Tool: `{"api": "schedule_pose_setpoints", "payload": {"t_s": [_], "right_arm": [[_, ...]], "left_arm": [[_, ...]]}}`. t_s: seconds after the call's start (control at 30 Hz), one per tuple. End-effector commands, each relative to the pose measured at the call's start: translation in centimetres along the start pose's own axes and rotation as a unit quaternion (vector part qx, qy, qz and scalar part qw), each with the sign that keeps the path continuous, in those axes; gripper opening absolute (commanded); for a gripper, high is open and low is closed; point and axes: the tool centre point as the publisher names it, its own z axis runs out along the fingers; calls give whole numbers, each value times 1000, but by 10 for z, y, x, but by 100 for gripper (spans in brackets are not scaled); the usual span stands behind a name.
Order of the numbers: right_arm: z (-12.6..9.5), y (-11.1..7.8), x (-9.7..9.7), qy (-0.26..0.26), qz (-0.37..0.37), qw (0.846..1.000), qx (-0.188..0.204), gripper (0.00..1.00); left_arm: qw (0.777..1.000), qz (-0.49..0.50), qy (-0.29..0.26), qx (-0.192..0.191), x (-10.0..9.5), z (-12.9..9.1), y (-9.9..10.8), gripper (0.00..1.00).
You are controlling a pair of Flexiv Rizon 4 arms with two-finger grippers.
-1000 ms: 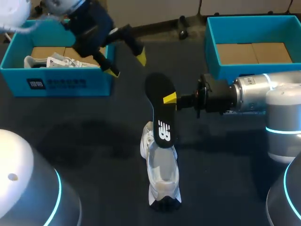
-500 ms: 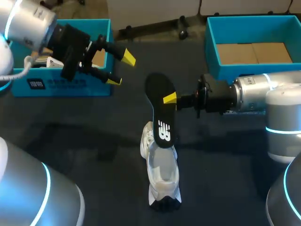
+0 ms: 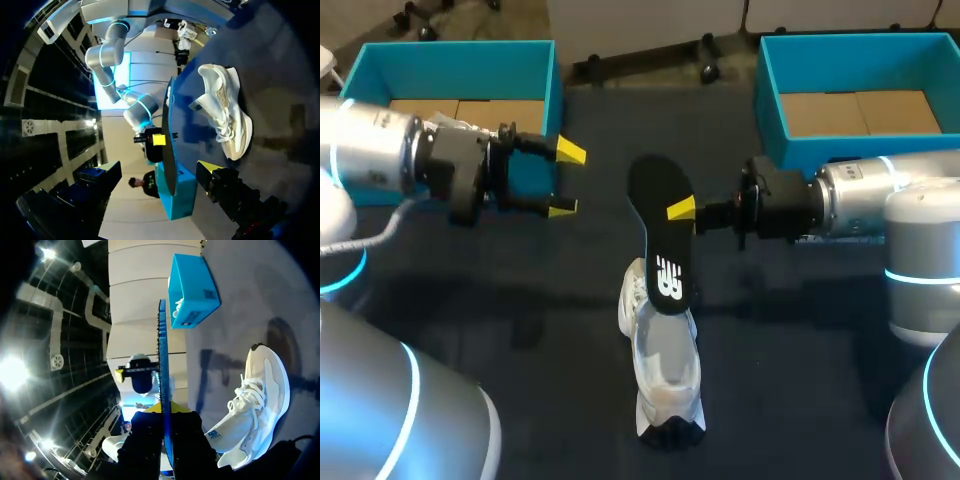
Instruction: Take the shoe out of the shoebox, open the shoe tongue, remove and reinsert the insole, then place the shoe into the shoebox
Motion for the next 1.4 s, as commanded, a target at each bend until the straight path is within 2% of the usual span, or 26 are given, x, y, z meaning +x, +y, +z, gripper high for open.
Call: {"api": "schedule_pose_setpoints", "payload": {"t_s": [0.03,0.27,0.5,0.83,1.1,1.17,1.23,1.4], "right_arm": [[1,0,-1,0,0,1000,-1,0],[1,0,-1,0,0,1000,-1,0],[1,0,-1,0,0,1000,-1,0],[1,0,-1,0,0,1000,-1,0],[1,0,-1,0,0,1000,-1,0],[1,0,-1,0,0,1000,-1,0],[1,0,-1,0,0,1000,-1,0],[3,-4,-1,-1,0,1000,0,0]], "left_arm": [[996,3,-84,-26,4,5,-5,100],[996,3,-84,-26,4,5,-5,100],[994,-28,-94,-45,20,23,-6,100],[990,-26,-117,-69,22,53,-12,100],[988,-30,-123,-86,21,77,-2,100],[988,-33,-124,-85,21,81,1,100],[988,-34,-120,-89,22,84,6,95],[988,-37,-118,-92,23,88,13,94]]}}
